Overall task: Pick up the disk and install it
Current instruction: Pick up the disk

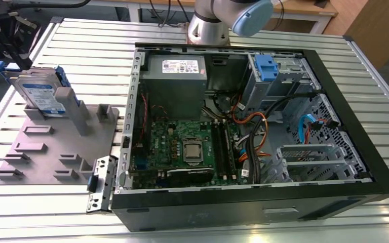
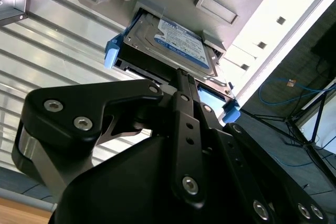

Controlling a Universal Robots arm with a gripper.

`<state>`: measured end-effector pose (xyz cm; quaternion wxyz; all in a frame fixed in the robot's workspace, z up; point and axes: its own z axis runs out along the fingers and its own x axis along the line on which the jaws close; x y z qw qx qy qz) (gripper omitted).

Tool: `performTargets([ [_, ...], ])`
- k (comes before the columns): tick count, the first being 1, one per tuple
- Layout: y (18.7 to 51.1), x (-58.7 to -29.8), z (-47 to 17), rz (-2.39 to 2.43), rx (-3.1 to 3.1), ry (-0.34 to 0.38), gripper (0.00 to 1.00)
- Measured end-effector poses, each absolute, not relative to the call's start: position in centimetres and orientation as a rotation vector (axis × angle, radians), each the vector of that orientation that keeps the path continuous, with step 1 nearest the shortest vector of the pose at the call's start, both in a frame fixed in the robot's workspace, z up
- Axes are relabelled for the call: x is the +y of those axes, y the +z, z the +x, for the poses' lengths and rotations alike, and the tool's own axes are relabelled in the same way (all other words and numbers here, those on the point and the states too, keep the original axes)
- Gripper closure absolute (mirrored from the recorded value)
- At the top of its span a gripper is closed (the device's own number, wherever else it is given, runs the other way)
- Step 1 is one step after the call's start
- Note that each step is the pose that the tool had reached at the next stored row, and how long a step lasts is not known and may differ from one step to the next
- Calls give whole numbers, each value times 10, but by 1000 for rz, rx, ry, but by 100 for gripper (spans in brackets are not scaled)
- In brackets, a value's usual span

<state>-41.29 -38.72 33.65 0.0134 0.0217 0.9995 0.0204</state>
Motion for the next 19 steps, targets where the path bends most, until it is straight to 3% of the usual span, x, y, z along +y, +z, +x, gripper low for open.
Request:
performTargets([
  [19,336,-387,-413,-69,3115,65,89],
])
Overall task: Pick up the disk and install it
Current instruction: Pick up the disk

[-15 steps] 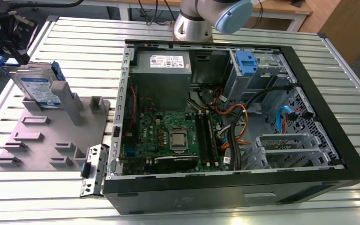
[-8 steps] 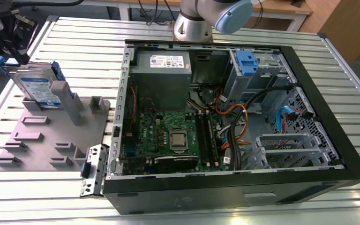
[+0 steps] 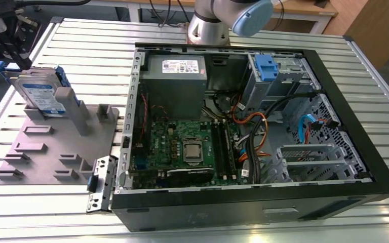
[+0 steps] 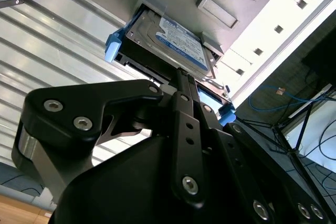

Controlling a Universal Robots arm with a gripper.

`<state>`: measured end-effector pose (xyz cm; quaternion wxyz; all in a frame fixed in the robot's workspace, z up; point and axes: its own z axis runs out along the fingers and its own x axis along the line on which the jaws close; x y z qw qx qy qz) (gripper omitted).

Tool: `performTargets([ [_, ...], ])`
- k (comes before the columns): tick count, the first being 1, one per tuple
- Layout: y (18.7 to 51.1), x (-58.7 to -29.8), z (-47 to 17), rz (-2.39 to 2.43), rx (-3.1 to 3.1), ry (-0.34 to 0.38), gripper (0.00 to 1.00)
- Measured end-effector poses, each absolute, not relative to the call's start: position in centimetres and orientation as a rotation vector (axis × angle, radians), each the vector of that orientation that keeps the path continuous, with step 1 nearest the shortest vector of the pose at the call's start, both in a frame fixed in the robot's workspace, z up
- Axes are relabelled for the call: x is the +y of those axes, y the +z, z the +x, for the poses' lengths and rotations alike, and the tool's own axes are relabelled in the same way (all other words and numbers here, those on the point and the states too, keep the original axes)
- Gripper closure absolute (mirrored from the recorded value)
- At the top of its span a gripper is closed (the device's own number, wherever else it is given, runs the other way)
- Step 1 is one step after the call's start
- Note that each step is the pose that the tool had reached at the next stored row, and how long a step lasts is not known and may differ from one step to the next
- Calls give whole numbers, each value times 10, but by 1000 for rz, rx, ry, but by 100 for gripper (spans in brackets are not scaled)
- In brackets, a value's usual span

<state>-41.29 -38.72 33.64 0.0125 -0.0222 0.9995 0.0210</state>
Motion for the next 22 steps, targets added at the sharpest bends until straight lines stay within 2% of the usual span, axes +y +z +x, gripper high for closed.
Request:
performTargets([
  [22,336,-387,-413,-185,3112,67,89],
])
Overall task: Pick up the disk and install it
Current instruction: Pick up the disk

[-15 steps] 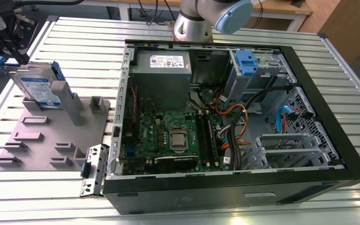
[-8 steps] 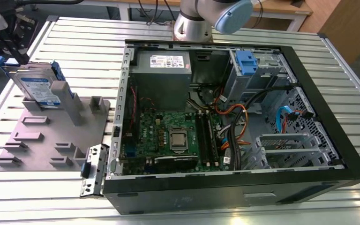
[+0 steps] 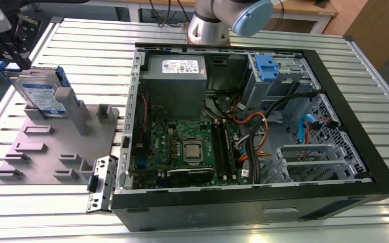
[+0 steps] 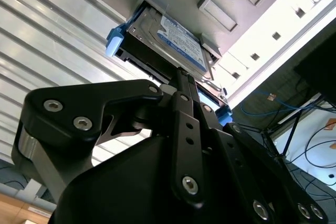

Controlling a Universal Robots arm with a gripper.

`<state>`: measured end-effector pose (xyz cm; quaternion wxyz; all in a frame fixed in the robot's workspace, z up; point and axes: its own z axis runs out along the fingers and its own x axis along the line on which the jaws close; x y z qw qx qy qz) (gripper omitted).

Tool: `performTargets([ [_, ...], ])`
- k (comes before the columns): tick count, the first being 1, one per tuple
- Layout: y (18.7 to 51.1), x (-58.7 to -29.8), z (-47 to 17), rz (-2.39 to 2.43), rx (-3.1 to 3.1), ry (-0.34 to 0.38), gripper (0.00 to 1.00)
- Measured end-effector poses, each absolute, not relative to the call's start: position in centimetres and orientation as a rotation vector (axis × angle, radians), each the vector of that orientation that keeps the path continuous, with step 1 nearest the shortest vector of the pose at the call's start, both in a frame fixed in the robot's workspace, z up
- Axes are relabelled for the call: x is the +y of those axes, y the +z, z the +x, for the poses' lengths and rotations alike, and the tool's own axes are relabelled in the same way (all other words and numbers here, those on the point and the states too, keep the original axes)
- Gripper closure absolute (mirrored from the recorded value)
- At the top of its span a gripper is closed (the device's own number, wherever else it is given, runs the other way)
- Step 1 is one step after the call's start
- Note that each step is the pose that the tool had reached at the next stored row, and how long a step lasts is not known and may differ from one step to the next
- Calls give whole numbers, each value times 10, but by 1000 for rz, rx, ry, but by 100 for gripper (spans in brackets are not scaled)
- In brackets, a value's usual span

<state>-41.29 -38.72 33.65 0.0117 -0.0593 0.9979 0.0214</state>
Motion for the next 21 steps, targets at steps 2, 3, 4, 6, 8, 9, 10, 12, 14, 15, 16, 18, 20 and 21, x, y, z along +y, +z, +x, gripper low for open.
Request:
performTargets([
  [2,336,-387,-413,-193,3112,67,89],
  [3,336,-387,-413,-196,3112,67,89],
  [4,336,-387,-413,-199,3111,67,89],
  [6,336,-387,-413,-203,3111,67,89],
  [8,336,-387,-413,-204,3111,67,89],
  [9,336,-387,-413,-205,3111,67,89],
  [10,336,-387,-413,-205,3111,67,89],
  [12,336,-387,-413,-205,3111,67,89],
  [14,336,-387,-413,-205,3111,67,89],
  [15,336,-387,-413,-205,3111,67,89],
  [16,336,-387,-413,-205,3111,67,89],
  [18,336,-387,-413,-206,3111,67,89],
  [20,336,-387,-413,-211,3111,67,89],
  [21,336,-387,-413,-215,3111,67,89],
])
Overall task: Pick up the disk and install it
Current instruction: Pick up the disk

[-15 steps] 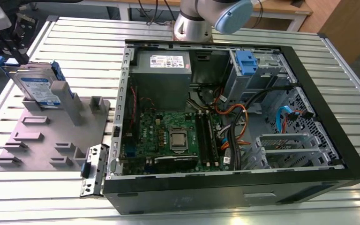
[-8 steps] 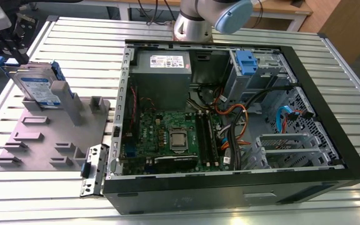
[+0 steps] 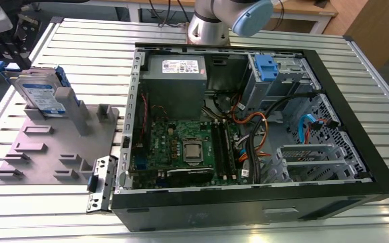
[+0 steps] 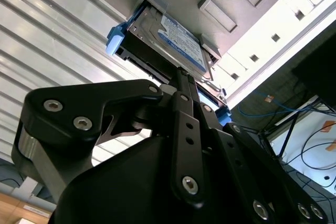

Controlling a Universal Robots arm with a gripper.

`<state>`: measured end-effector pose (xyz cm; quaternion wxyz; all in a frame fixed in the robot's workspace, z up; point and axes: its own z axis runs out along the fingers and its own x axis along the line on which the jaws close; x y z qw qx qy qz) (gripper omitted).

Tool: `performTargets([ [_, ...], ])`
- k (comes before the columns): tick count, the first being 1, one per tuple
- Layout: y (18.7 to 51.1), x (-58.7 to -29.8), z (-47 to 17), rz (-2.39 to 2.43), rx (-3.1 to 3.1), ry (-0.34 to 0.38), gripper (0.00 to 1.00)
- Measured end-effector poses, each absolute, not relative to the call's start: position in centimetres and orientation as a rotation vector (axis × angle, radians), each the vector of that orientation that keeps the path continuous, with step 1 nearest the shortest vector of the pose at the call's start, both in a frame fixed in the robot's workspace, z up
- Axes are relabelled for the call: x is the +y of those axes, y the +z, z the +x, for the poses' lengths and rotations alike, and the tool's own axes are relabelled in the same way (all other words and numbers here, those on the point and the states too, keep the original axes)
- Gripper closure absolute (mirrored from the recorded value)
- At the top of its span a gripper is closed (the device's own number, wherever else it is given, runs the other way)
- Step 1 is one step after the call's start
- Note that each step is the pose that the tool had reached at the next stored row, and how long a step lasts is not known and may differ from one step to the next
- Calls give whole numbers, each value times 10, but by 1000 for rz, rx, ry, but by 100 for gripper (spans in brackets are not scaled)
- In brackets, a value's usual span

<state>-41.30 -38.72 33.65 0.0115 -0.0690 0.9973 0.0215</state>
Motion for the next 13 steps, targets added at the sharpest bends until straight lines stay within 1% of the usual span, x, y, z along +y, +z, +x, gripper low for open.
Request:
performTargets([
  [13,336,-387,-413,-324,3103,68,89],
])
